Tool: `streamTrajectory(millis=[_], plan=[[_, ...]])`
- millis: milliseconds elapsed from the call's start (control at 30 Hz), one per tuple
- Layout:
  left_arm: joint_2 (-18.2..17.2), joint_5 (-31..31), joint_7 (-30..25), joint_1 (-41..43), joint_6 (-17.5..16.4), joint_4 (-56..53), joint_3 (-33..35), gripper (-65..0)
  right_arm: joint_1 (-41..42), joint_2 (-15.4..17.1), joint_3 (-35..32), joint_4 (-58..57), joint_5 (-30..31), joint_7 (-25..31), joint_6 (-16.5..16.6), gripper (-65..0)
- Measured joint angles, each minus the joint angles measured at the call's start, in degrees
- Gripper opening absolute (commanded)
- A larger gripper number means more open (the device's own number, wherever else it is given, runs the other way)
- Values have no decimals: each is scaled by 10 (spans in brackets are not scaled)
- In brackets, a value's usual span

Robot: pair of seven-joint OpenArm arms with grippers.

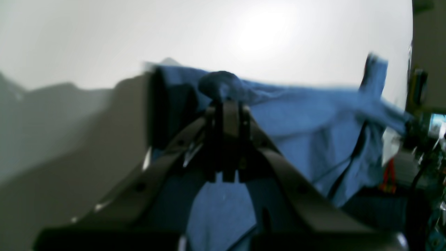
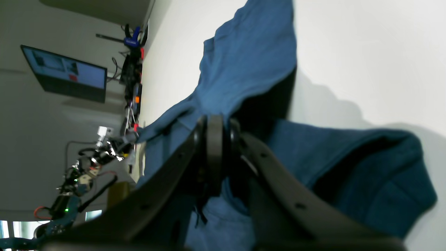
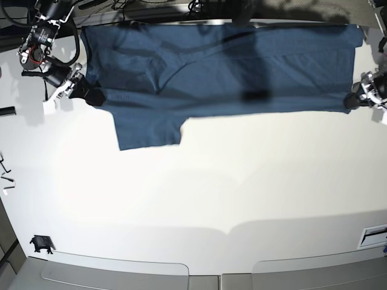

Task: Fold the T-shirt properly
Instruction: 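Lift the hem edge with both grippers and fold it over toward the collar, then open both grippers and raise them off the folded shirt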

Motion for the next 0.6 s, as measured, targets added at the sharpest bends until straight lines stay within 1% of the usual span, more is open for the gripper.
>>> streamTrajectory(millis=[133,200,333,467,500,600], plan=[[0,0,1,16,0,0,-59,-650,-4,8,0,0,-1,-1,0,-650],[0,-1,4,25,0,0,-75,-650,-4,12,0,0,0,-2,0,-650],[2,-4,9,41,0,0,-79,-650,-4,19,0,0,1,-2,0,-650],[3,-37,24,57,0,0,-79,-650,-9,19,0,0,1,-2,0,-650],[3,-46,38,58,0,0,-79,-650,-12,19,0,0,2,-2,0,-650],[3,-61,49,71,0,0,-79,-650,-25,19,0,0,3,0,0,-650]])
